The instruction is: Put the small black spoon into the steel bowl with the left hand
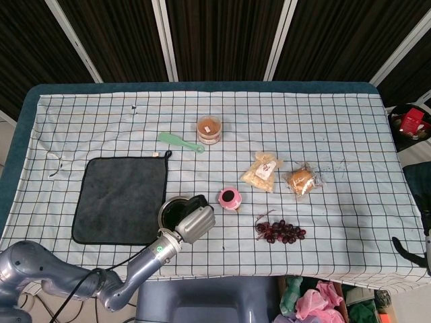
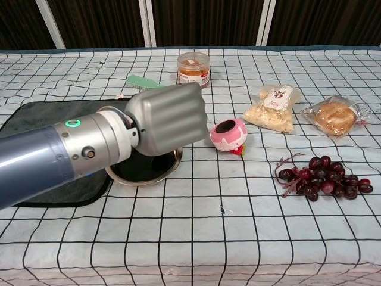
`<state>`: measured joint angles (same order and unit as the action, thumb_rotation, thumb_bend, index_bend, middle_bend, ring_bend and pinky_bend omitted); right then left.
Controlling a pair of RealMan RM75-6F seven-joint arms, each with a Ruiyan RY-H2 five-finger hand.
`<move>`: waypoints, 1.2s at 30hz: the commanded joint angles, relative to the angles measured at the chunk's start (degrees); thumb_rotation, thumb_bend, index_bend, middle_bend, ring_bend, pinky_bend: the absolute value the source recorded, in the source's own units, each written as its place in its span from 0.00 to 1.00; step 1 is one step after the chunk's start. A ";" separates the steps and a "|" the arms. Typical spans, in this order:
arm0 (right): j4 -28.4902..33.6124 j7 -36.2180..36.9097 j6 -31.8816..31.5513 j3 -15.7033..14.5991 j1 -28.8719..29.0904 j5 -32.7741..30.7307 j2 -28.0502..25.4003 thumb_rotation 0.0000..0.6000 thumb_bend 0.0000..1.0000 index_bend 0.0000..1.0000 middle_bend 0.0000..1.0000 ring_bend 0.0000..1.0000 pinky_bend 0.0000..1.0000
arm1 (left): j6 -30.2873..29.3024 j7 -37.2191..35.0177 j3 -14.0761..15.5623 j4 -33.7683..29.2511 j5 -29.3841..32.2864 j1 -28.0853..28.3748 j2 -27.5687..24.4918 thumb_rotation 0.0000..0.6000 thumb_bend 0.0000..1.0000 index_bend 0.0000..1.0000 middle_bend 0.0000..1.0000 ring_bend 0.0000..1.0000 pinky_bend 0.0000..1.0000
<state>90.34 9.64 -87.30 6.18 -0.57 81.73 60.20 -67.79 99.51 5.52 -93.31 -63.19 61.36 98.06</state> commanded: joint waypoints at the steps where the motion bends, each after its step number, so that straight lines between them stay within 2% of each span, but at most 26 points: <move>1: 0.08 -0.26 0.05 -0.01 0.04 -0.03 0.06 1.00 0.23 0.00 0.01 0.10 0.22 | -1.31 -2.29 1.60 -1.85 -2.20 -1.53 -2.16 1.00 0.47 0.72 0.92 0.88 0.78; 7: 0.23 -0.77 0.24 -0.02 0.13 -0.19 0.16 1.00 0.23 0.00 0.01 0.10 0.22 | -1.75 -5.05 4.10 -2.93 -4.39 -3.58 -5.40 1.00 0.47 0.72 0.92 0.88 0.78; 15: 0.27 -1.16 0.38 -0.04 0.25 -0.17 0.25 1.00 0.23 0.00 0.01 0.10 0.22 | -1.17 -7.65 3.50 -1.20 -4.14 -4.99 -7.73 1.00 0.47 0.73 0.92 0.88 0.78; 23: 0.28 -0.96 0.35 -0.05 0.21 -0.19 0.22 1.00 0.23 0.00 0.01 0.10 0.22 | 1.38 -7.97 0.52 2.81 -2.53 -4.23 -6.74 1.00 0.47 0.73 0.92 0.88 0.78; 30: 0.19 -0.49 0.13 0.05 0.08 -0.29 0.08 1.00 0.23 0.00 0.01 0.10 0.22 | 3.18 -7.37 -2.71 5.52 -2.68 -2.53 -3.09 1.00 0.47 0.73 0.92 0.88 0.78; 36: 0.01 -0.01 0.11 0.04 0.00 -0.29 0.00 1.00 0.23 0.00 0.01 0.10 0.22 | 3.70 -7.38 -3.21 5.08 -4.72 -1.96 -0.15 1.00 0.47 0.73 0.92 0.88 0.78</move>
<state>90.37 9.61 -87.17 6.22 -0.55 81.44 60.21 -64.16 92.14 2.39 -88.07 -67.46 59.32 97.39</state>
